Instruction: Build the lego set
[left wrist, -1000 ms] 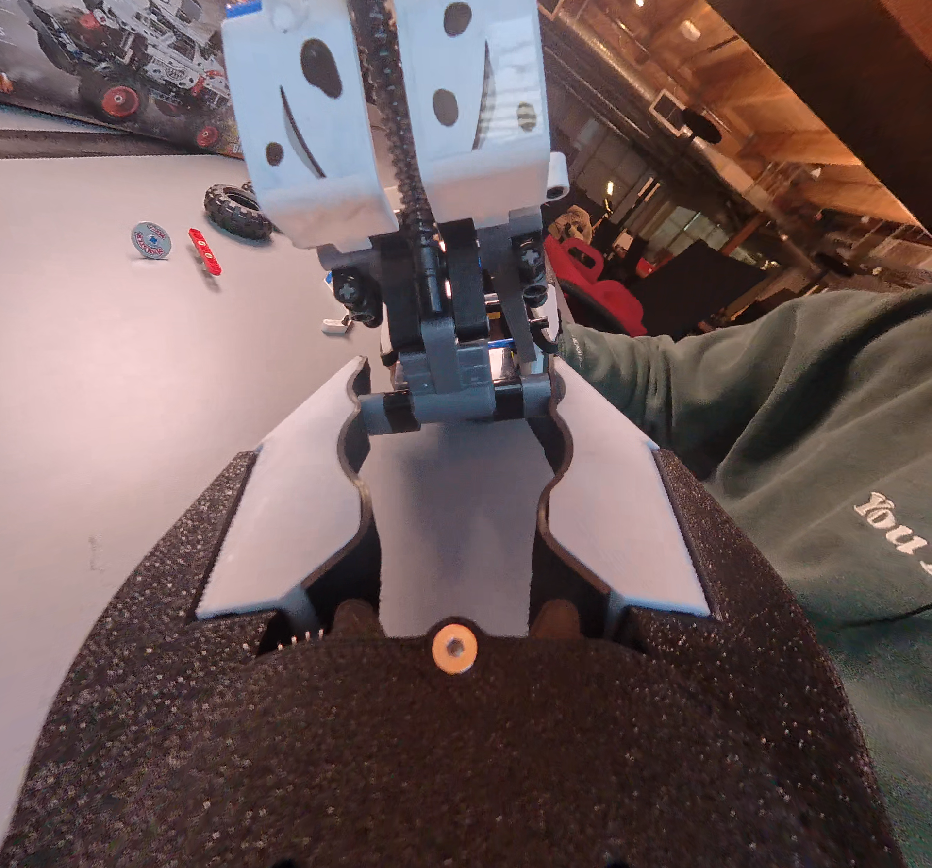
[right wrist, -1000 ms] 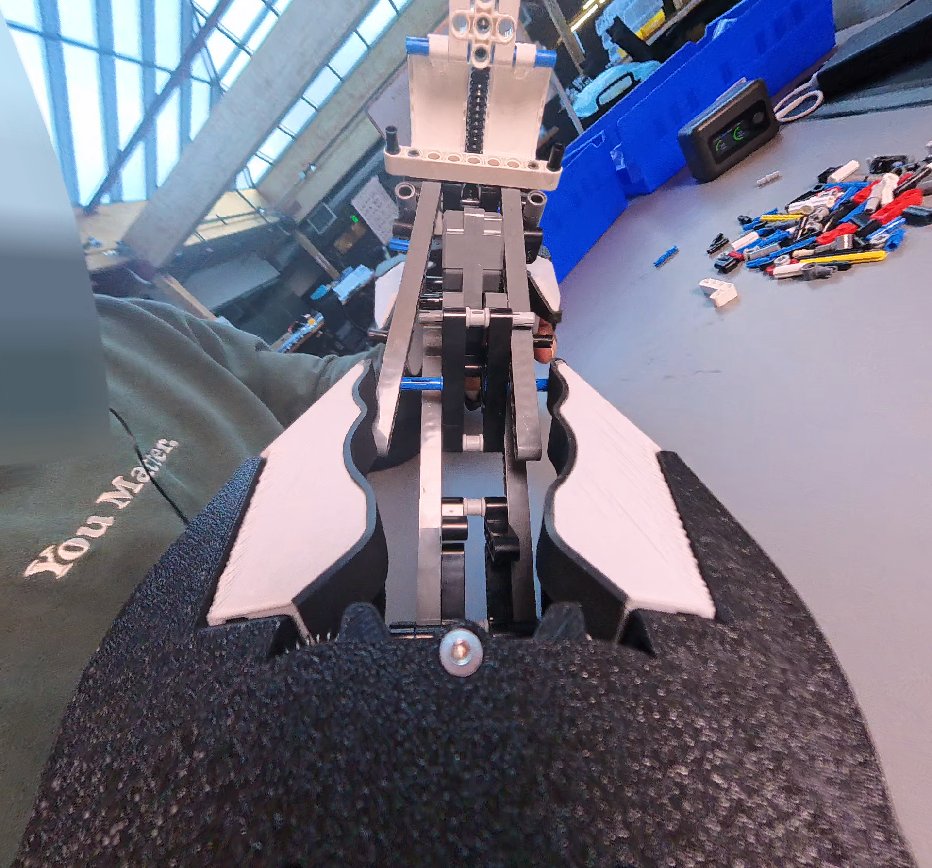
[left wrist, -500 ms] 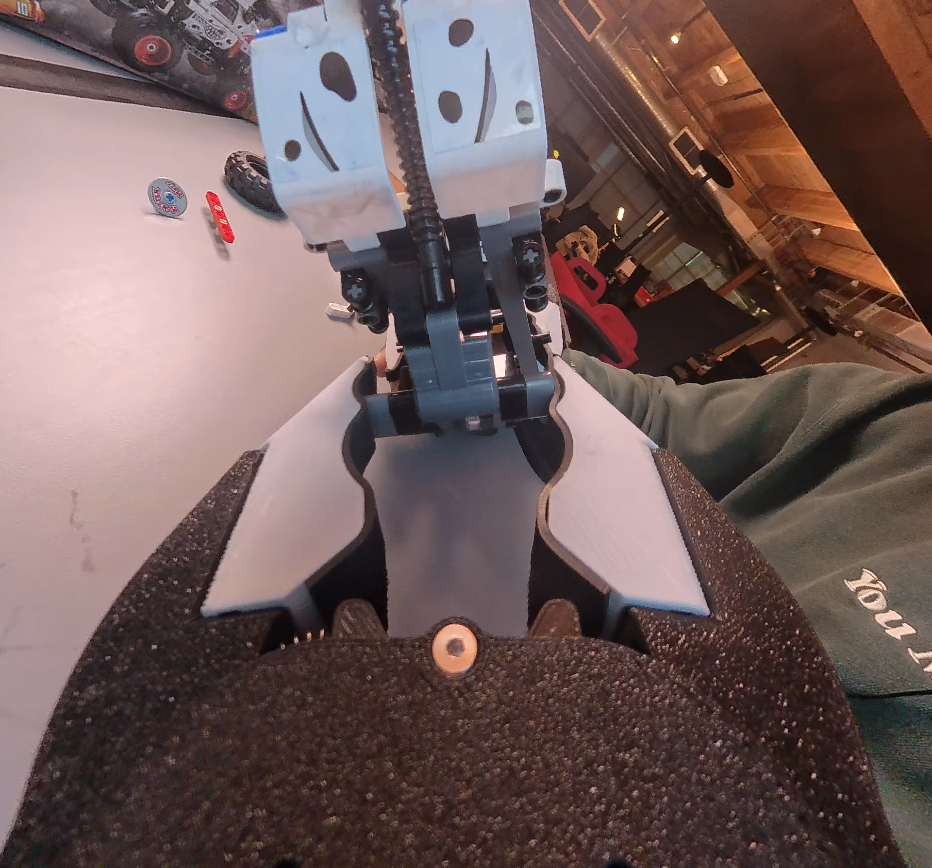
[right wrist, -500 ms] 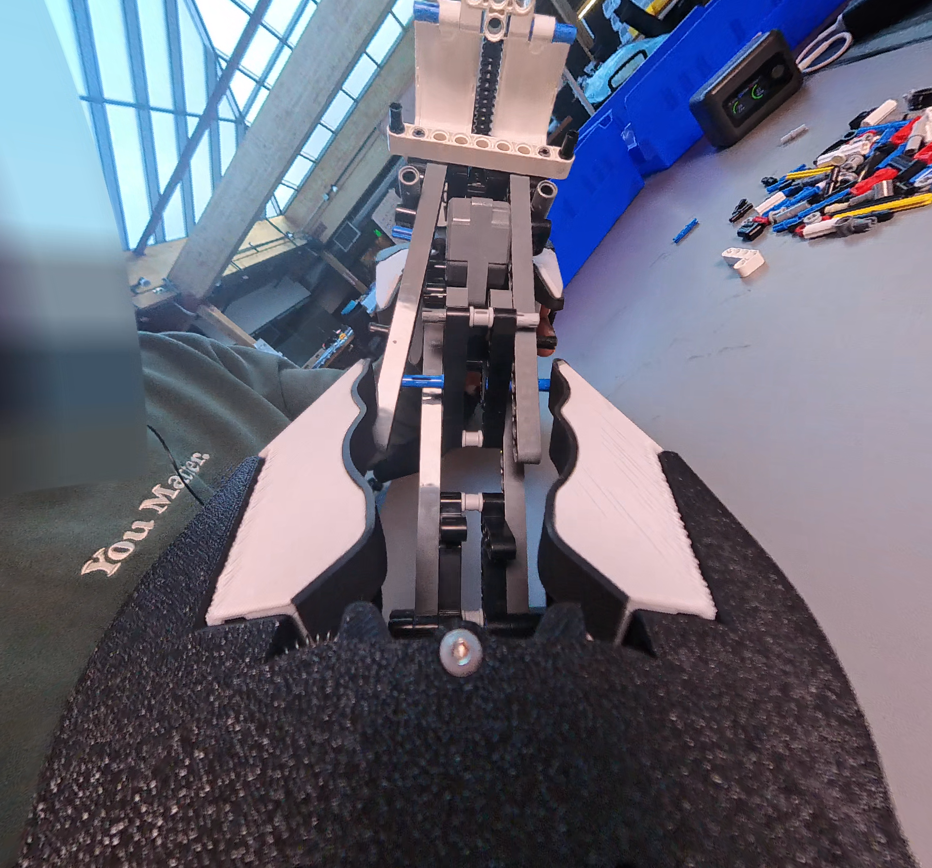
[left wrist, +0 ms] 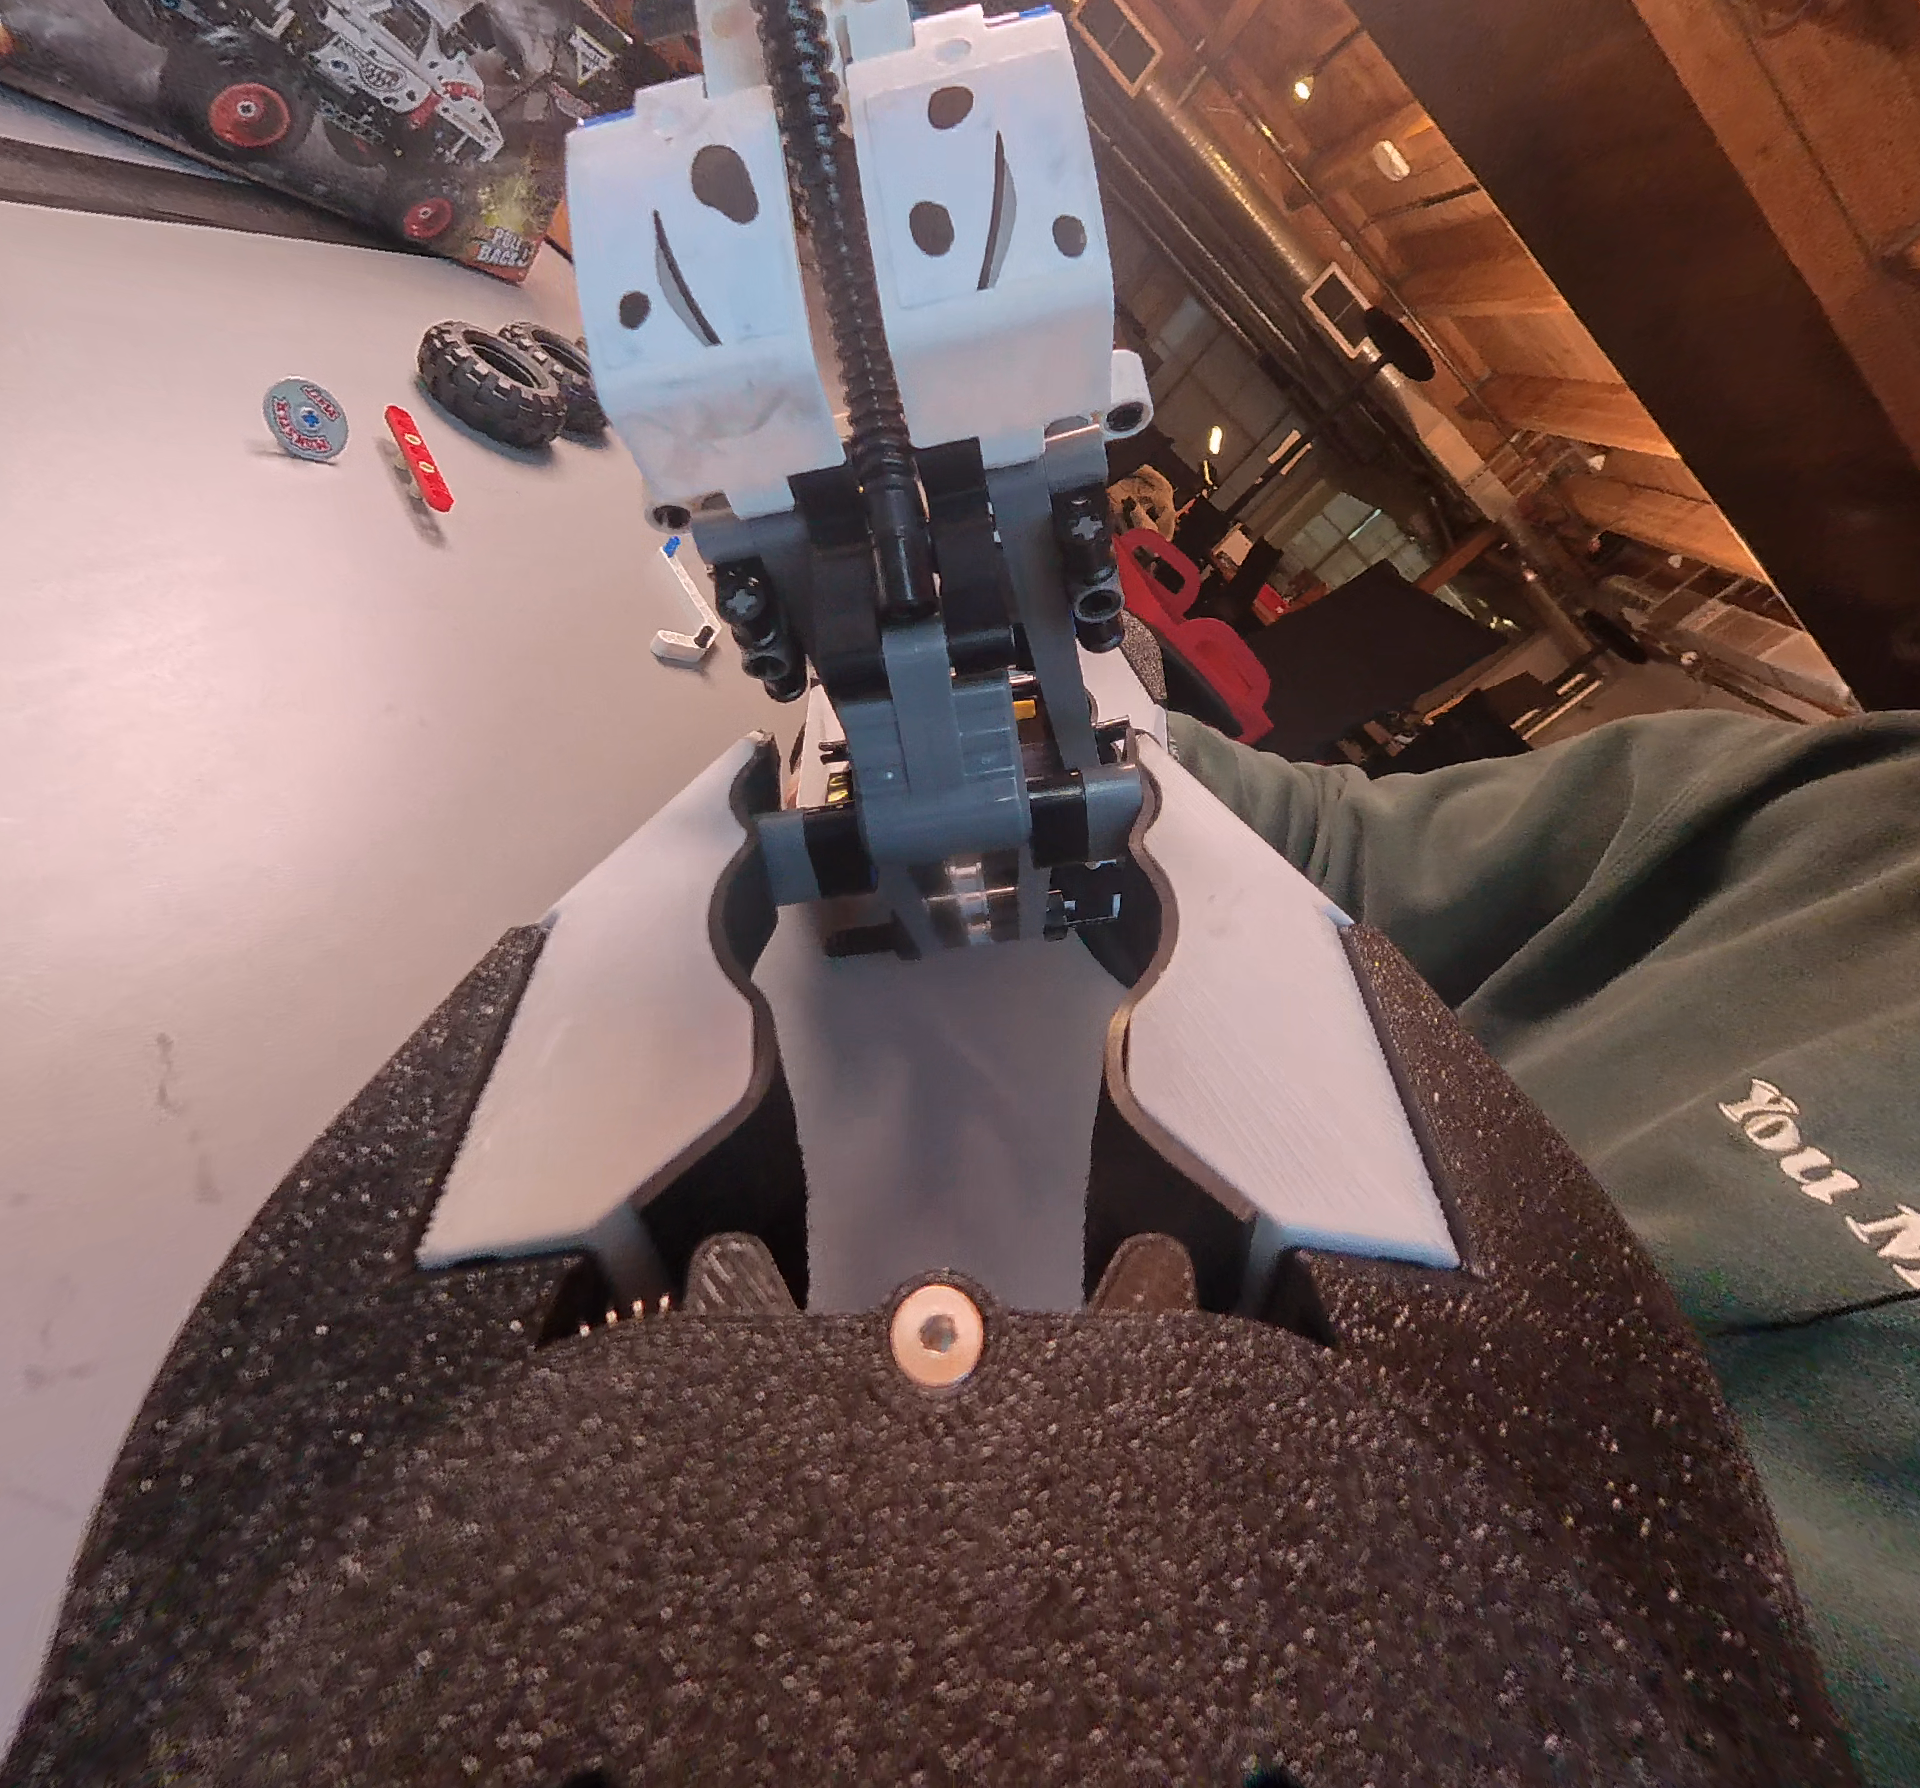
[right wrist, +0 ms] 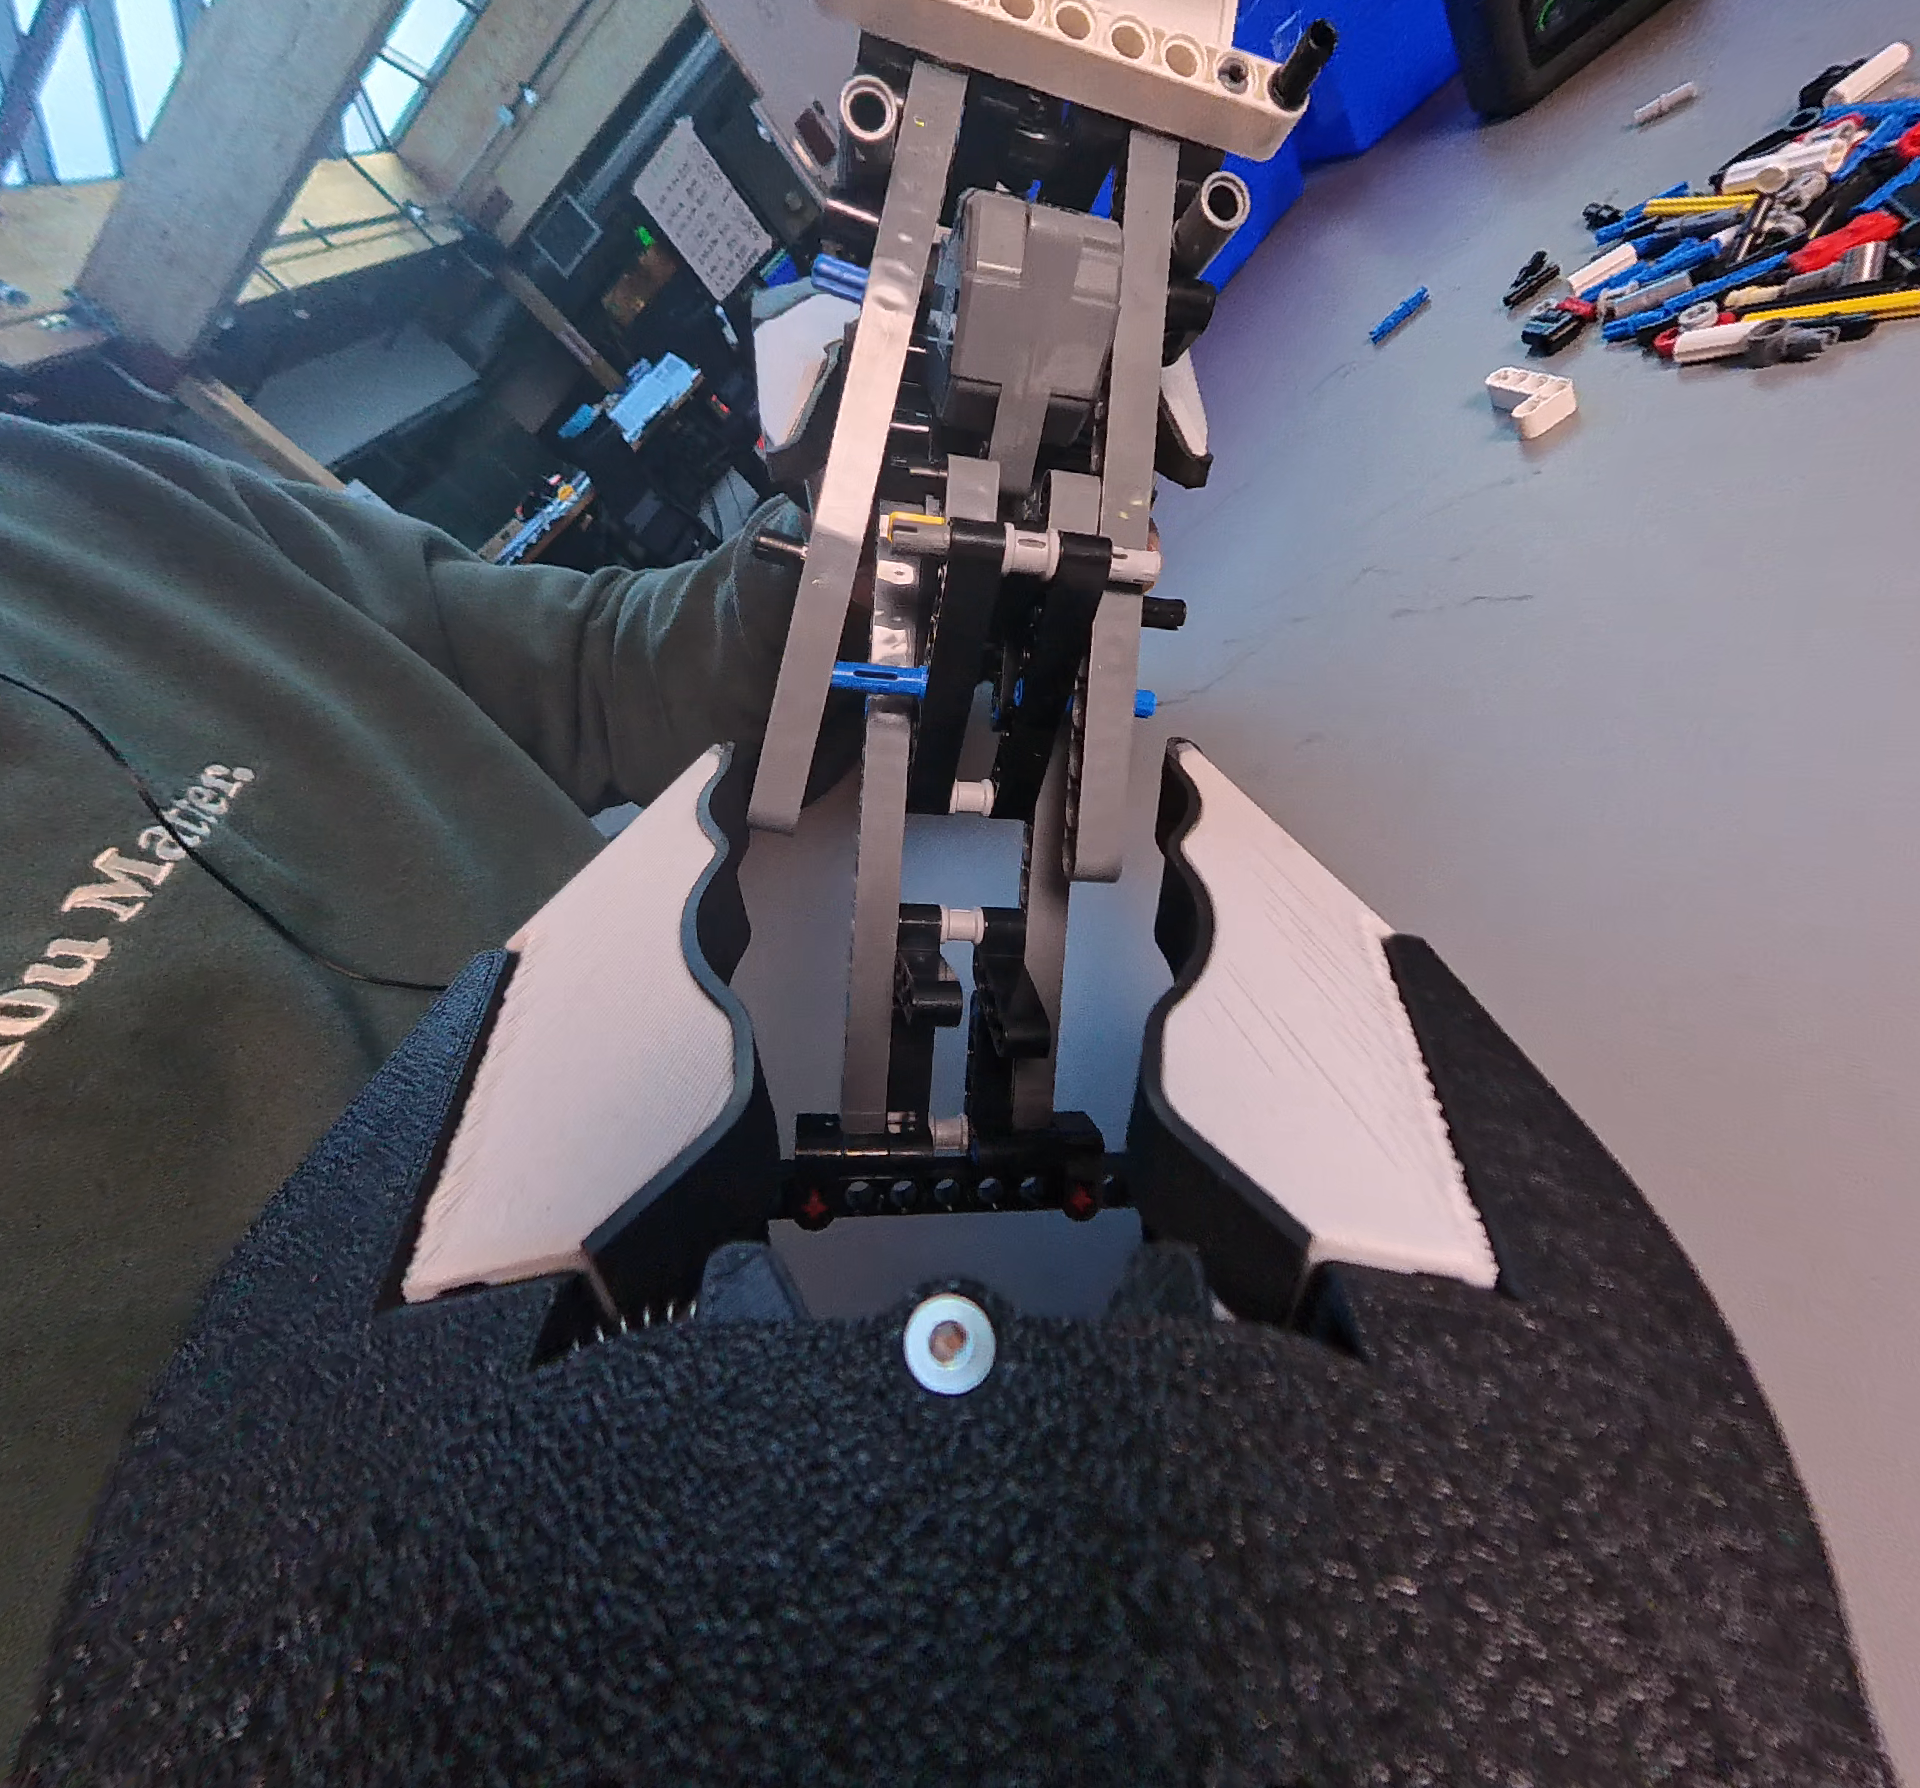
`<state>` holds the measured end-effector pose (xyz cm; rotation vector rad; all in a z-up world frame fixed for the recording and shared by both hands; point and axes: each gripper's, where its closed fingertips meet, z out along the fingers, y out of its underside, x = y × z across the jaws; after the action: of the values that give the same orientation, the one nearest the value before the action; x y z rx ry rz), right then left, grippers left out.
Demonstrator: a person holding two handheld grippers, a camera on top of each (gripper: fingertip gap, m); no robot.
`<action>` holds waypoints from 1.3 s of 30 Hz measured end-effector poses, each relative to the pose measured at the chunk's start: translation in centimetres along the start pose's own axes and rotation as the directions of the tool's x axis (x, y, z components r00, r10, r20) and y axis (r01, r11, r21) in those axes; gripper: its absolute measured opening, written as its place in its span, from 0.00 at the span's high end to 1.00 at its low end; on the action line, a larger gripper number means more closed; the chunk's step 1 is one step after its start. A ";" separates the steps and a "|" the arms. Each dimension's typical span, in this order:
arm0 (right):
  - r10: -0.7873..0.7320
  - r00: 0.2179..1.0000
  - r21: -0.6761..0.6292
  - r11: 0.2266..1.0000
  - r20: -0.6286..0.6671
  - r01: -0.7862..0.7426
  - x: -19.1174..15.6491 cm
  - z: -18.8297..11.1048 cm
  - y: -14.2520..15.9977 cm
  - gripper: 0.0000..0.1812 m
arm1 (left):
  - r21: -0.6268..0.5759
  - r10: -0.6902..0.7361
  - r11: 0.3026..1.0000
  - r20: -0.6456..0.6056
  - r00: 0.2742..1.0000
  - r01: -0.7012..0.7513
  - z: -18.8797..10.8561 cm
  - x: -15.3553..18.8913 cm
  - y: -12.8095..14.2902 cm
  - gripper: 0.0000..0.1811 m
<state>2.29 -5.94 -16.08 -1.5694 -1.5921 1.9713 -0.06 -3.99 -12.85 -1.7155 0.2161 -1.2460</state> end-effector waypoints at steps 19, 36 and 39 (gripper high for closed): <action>-0.153 0.981 -0.107 0.984 -0.118 0.140 0.3 0.2 0.9 0.61 | -0.193 0.149 0.971 0.040 0.988 -0.139 -0.1 -0.7 2.6 0.61; -0.270 0.901 -0.133 0.962 -0.339 0.238 2.9 -2.2 -1.1 0.69 | -0.279 -0.182 0.931 0.199 0.963 0.234 0.3 -2.9 5.6 0.61; -0.531 0.751 -0.303 0.846 -0.393 0.440 2.3 -2.6 -1.3 0.84 | -0.333 -0.170 0.912 0.225 0.959 0.240 0.3 -2.9 6.7 0.61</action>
<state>2.71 -2.22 -16.16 -1.3497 -1.7753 1.0928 1.32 -5.41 -19.84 -2.2104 0.1558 -1.2363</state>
